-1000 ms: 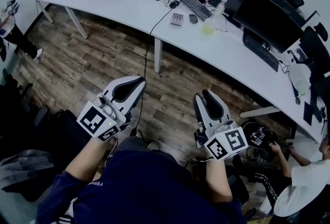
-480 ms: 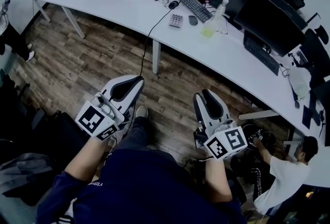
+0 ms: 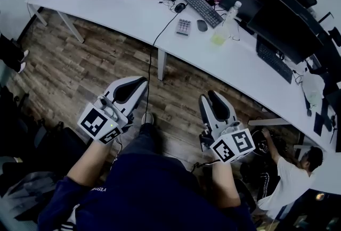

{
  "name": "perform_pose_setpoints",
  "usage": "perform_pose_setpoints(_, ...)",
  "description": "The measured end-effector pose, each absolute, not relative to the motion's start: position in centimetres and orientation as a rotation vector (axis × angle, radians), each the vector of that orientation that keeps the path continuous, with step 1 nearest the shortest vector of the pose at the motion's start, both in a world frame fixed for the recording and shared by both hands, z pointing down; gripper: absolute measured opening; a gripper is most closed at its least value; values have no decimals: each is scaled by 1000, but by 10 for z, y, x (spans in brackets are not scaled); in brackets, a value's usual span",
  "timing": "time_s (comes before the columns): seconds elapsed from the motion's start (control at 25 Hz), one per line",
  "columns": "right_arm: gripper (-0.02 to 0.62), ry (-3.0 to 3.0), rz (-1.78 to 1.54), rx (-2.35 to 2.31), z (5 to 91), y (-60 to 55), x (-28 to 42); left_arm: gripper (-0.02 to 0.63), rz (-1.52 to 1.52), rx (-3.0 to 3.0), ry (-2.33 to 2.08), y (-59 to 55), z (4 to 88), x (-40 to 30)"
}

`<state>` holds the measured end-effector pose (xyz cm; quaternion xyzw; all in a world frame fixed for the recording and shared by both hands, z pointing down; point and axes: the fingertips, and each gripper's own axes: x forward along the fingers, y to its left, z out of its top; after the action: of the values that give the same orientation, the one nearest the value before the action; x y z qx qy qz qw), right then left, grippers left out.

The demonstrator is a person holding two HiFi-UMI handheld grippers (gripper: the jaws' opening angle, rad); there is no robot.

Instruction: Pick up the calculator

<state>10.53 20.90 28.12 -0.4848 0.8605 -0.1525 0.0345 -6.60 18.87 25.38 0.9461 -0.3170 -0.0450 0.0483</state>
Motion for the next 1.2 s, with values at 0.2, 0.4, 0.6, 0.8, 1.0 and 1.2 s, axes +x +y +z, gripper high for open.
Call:
perform_pose_setpoints(0.2,124,2634,-491,-1527,286,162,99,34,-129,2882,-931,134,259,-72)
perform_pose_setpoints(0.4,124,2626,-521,-1554,295,113,87,34,-116,2875,-902,81,267,-81)
perform_pose_setpoints(0.6,124,2626,-544,-1569,299,69,74,34,-87,2876,-894,34,273,-91)
perform_pose_setpoints(0.8,124,2624,-546,-1590,301,31,66,34,-78,2879,-883,-3,277,-99)
perform_pose_setpoints(1.0,124,2621,-531,-1609,301,2,60,34,-81,2874,-872,-33,281,-107)
perform_pose_setpoints(1.2,124,2615,-512,-1628,299,-18,58,34,-70,2881,-853,-53,284,-108)
